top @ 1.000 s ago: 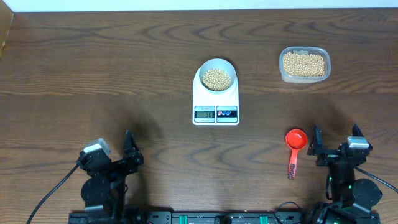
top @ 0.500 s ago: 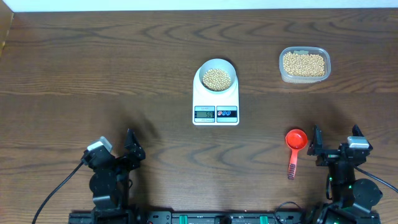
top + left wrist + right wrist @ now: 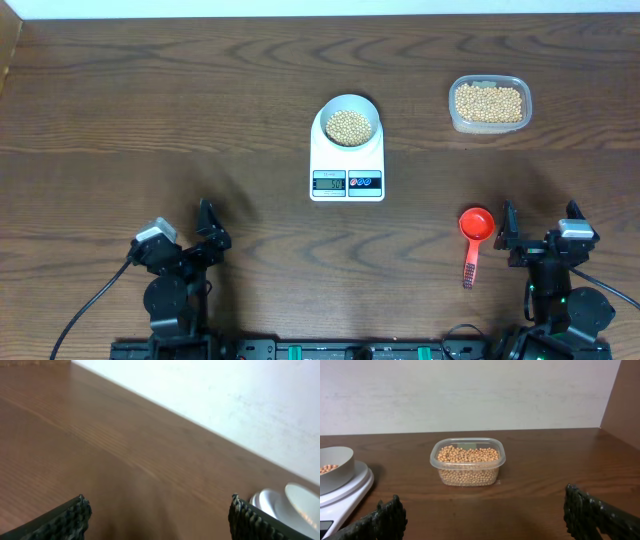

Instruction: Scoop item into bowl and weigh 50g on scale

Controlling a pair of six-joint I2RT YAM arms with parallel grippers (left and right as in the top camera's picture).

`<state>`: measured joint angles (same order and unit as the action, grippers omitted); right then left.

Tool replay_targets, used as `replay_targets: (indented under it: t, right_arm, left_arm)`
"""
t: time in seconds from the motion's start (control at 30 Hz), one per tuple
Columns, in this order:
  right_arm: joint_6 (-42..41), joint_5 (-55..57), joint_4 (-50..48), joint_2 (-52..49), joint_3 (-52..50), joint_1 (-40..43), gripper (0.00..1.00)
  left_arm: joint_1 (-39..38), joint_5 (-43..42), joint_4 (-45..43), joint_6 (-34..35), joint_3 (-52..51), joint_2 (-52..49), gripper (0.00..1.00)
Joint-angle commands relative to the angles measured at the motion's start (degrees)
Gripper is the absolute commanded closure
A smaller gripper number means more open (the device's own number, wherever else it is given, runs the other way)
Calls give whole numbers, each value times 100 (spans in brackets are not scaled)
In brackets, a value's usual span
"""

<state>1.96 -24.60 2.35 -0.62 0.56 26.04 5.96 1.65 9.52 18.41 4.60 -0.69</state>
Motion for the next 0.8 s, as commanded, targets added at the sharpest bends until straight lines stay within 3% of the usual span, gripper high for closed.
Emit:
replay_targets:
  t: [0.0, 0.47, 0.63, 0.77]
  right_arm:
    - [46, 7, 15, 33, -24, -24, 1]
    - [46, 7, 15, 33, -24, -24, 1]
    - [46, 7, 15, 33, -24, -24, 1]
    - [46, 7, 15, 33, -26, -24, 1]
  left_arm:
    - [24, 94, -448, 11, -317, -28, 10]
    - [7, -728, -743, -28, -433, -376, 10]
    - [7, -723, -702, -31, -433, -376, 10]
    - [13, 17, -813, -72, -433, -376, 10]
